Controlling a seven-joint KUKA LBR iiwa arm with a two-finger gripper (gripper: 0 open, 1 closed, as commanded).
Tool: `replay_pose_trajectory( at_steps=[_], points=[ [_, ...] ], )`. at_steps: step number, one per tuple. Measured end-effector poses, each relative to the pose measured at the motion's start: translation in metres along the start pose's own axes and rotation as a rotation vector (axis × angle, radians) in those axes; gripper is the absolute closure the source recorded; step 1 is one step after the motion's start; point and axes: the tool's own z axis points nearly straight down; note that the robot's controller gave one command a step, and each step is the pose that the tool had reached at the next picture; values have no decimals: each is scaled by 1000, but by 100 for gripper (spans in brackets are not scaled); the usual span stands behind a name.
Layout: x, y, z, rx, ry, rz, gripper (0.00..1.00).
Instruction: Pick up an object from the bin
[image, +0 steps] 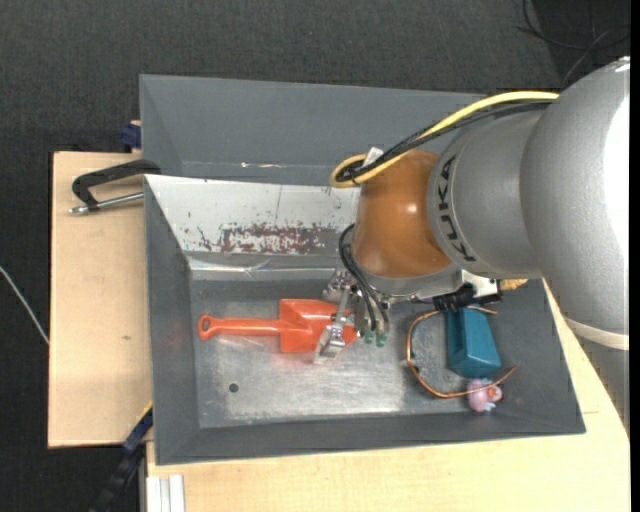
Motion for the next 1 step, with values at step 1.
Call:
replay_pose_trajectory(
  at_steps=[1],
  points=[
    [-1, 1, -24, -2, -4, 0, 100]
  ],
)
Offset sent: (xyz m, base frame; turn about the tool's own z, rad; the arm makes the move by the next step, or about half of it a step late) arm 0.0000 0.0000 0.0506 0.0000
